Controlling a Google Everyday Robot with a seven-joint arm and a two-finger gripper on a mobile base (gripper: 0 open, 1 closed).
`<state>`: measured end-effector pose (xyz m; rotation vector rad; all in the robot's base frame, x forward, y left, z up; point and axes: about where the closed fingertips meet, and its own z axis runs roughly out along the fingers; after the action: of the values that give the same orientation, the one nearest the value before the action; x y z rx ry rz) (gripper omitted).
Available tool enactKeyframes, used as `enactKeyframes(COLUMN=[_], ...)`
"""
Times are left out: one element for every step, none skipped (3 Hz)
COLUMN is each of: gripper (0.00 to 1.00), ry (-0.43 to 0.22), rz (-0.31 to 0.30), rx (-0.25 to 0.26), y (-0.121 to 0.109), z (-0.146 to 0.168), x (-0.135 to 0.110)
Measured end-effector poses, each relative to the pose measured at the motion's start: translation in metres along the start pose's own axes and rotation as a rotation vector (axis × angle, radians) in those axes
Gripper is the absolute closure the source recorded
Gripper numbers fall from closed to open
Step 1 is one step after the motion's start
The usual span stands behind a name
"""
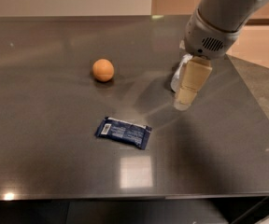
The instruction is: Pick rxbar blueberry
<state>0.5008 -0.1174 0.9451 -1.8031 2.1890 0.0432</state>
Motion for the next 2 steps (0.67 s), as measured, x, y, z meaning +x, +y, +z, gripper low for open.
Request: enactKeyframes(gripper=[0.0, 0.0], ry=[0.013, 0.035], rz=[-0.027, -0.047], rx=[-0.014, -0.036], y=[0.002, 0.015], z=[0.028, 0.054], x=[-0.027, -0.051])
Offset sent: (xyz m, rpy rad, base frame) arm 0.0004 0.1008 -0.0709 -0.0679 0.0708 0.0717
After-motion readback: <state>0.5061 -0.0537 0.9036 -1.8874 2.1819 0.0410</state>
